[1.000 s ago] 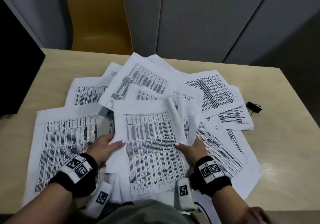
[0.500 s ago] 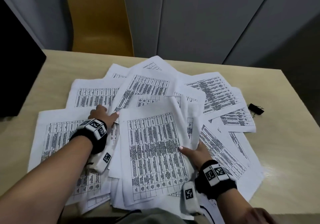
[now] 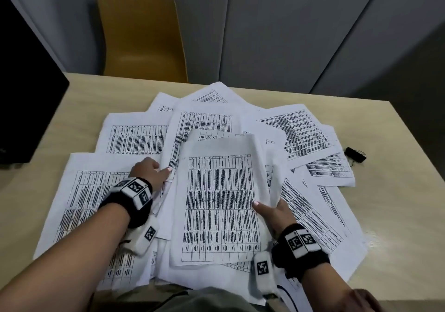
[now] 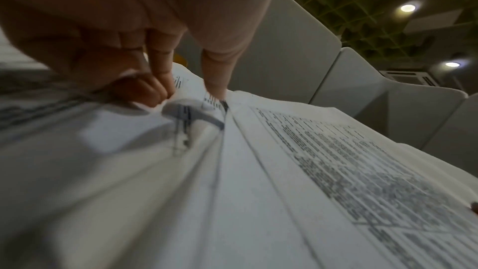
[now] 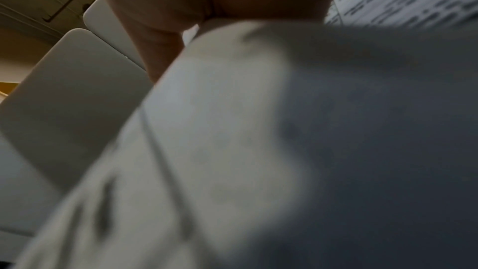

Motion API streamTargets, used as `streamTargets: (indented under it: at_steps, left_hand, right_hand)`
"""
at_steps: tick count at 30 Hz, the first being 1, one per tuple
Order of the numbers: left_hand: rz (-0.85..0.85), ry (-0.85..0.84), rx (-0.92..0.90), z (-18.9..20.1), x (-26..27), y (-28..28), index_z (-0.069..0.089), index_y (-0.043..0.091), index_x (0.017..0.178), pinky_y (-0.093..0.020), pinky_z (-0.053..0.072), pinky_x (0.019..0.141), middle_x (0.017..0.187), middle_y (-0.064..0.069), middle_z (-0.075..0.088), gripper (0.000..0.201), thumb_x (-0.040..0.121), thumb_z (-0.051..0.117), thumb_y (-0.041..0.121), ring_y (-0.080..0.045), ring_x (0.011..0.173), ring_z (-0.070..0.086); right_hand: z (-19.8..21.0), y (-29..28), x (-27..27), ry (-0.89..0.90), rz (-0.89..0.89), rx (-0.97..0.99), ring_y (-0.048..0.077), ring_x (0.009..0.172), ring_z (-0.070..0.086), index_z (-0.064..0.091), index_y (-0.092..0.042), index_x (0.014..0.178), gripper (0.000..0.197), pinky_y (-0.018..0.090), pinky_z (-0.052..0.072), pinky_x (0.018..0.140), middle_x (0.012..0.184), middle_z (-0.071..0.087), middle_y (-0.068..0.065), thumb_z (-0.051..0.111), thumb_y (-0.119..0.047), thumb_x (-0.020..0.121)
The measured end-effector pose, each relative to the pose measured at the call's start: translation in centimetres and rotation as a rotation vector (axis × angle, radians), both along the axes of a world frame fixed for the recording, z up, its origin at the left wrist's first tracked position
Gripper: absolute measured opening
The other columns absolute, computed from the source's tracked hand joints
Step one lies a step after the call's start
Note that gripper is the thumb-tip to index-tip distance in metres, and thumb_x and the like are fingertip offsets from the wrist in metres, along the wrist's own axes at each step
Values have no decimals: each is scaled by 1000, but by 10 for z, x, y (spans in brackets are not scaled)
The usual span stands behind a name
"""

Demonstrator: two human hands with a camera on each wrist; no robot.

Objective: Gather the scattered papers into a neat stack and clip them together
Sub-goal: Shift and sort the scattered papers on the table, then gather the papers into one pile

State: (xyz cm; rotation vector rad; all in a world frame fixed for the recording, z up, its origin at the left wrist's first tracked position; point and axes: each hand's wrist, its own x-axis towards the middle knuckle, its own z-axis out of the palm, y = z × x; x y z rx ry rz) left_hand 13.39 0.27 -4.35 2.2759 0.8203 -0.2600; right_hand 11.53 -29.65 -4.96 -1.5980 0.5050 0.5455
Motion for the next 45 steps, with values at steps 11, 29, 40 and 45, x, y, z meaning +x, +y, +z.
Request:
streamTargets:
  at_steps: [11,29,40,45]
  left_hand:
    - [-48,-105,-240,-7,-25,6,61,19,78,-32,53,74,70,-5,61,29,77,61,-10,-24,71,58]
    - [145,-95,168,-10,-93,70,45,14,133,-46,42,98,131,-22,52,57,81,66,19,-39,117,50]
    - [167,151,288,-12,-101,60,15,29,146,-52,19,110,154,-10,17,84,79,60,51,-37,137,17]
    - [303,130,205,-6,-108,88,27,24,135,-51,37,100,133,-19,33,93,60,80,43,-42,120,37]
  right_hand:
    - [2,-15,5,63,-135,78,28,83,60,52,-13,93,20,42,46,92,88,62,10,67,-10,81]
    - [6,6,13,-152,-80,-177,25,74,53,51,-4,100,21,40,51,76,84,56,13,62,-9,83]
    - [-13,12,20,-27,-9,-59,34,91,56,49,0,106,32,46,50,90,95,56,19,65,-7,79]
    - [-15,10,22,-62,0,-125,29,81,53,53,-5,89,14,46,48,80,80,56,13,64,-8,80]
